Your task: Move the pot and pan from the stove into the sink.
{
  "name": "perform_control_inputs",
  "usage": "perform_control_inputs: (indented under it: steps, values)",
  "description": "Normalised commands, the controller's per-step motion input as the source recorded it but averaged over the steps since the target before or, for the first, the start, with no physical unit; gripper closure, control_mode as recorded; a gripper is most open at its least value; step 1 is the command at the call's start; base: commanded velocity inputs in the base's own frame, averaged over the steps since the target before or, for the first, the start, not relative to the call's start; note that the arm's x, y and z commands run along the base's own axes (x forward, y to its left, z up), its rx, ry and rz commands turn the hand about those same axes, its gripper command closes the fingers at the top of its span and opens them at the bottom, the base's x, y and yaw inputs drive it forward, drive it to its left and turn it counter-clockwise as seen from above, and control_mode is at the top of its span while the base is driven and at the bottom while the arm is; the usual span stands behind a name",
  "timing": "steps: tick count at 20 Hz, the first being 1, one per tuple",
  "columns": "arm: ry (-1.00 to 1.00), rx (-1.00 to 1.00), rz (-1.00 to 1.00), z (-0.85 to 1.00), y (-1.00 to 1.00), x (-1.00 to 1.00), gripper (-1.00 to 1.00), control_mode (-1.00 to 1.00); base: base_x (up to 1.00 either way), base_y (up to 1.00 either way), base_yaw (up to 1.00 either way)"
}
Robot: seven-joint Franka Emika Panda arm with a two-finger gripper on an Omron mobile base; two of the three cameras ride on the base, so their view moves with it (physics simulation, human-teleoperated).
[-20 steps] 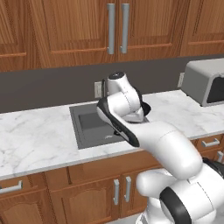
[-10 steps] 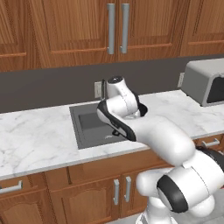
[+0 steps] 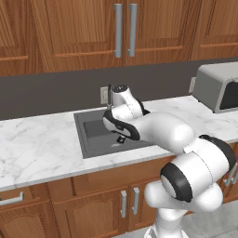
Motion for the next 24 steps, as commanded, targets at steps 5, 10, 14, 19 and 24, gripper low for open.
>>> perform_control_inputs:
  steps: [5,10,14,19,24]
  values:
    - [-0.03,0.02,-0.02,-0.34,0.1,0.44,1.0,-1.0,0.0,0.0,0.0]
    - [-0.07,0.03,0.0,-0.4,0.19,0.33,1.0,-1.0,0.0,0.0,0.0]
    - [-0.07,0.01,-0.02,-0.32,0.11,0.49,1.0,-1.0,0.0,0.0,0.0]
    - [-0.07,0.0,-0.05,-0.24,0.0,0.51,1.0,-1.0,0.0,0.0,0.0]
    - [-0.08,0.01,-0.01,-0.24,0.03,0.29,1.0,-1.0,0.0,0.0,0.0]
